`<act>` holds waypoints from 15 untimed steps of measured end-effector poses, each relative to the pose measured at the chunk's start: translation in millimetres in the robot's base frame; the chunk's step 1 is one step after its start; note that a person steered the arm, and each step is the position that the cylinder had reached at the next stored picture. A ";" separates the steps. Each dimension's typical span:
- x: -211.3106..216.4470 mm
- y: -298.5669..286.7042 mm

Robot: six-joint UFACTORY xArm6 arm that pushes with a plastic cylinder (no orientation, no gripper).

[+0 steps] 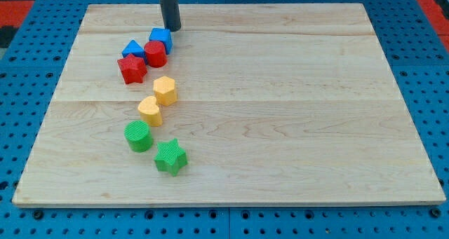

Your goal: Push the blue cube to the right of the yellow hexagon

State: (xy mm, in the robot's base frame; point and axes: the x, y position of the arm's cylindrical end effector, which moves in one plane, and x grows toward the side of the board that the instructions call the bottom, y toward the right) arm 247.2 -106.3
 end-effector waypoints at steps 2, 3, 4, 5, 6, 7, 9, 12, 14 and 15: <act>-5.5 -45.3; 4.8 -66.9; 37.0 -36.3; 61.0 18.6; 93.7 59.5; 97.6 94.7; 97.6 144.1; 112.3 146.1; 135.3 96.5; 137.7 96.4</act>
State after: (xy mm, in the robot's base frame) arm 384.9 -9.9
